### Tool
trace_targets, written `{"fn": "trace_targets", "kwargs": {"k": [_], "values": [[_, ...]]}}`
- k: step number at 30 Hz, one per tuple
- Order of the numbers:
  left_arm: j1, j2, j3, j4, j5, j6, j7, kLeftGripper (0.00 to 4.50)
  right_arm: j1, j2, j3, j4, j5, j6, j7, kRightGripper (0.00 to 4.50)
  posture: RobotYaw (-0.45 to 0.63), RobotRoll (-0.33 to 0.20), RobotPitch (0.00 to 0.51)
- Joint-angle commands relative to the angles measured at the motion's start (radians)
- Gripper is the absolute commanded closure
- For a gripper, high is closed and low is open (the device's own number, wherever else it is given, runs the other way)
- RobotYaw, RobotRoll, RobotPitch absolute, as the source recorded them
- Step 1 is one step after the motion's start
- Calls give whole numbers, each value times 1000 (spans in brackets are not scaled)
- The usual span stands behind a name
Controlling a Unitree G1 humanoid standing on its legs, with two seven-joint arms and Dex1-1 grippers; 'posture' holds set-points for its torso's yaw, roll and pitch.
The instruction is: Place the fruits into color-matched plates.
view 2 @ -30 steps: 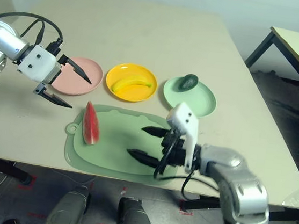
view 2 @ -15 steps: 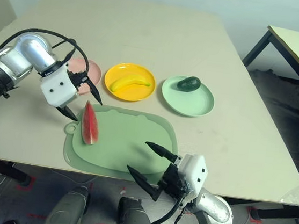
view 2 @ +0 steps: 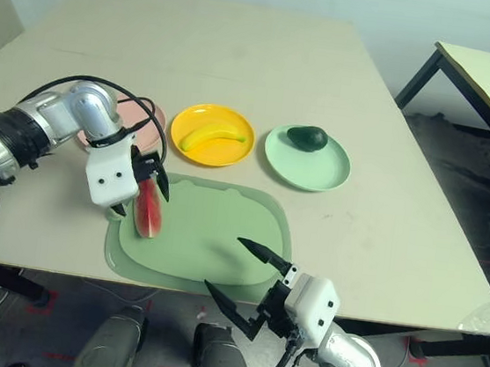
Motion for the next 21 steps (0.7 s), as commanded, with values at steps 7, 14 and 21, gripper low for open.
{"fn": "trace_targets", "kwargs": {"k": [7, 14, 21], "values": [[90, -40, 69, 72, 129, -64, -8, 0, 23, -40, 35, -28, 1, 19, -36, 48, 90, 0, 143], [109, -64, 123, 106, 169, -39, -8, 1847, 19, -51, 51, -18, -3, 9, -56, 0, 90, 0, 142], [68, -15, 104, 110, 114, 19, -8, 2278, 2, -56, 64, -11, -3, 7, -67, 0, 95, 0, 134]]}}
